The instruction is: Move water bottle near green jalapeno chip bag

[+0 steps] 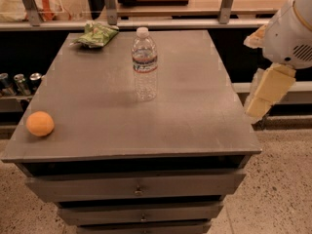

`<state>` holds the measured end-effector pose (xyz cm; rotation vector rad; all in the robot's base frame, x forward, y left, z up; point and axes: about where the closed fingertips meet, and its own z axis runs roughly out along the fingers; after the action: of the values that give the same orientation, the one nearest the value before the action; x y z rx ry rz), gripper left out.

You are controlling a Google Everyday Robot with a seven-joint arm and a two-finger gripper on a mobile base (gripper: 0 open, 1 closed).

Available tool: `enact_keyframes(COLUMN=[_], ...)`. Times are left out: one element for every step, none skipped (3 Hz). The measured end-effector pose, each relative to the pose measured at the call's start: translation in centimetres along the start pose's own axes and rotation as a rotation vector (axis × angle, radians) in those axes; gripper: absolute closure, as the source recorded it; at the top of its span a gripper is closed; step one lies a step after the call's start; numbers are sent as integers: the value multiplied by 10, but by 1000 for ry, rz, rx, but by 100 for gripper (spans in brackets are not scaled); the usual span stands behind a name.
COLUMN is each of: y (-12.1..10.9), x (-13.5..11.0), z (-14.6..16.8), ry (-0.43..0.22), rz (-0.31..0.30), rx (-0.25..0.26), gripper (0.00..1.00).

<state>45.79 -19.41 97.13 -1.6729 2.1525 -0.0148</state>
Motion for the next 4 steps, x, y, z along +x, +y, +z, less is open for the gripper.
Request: enact_keyframes(y=[-20, -36, -37, -36], x=[-30, -82, -90, -90], z=[35, 61, 61, 61], ry=[-187, -396, -425, -422], rz=[70, 115, 124, 122], rx=[-20, -55, -57, -58], gripper=[0, 0, 0, 0])
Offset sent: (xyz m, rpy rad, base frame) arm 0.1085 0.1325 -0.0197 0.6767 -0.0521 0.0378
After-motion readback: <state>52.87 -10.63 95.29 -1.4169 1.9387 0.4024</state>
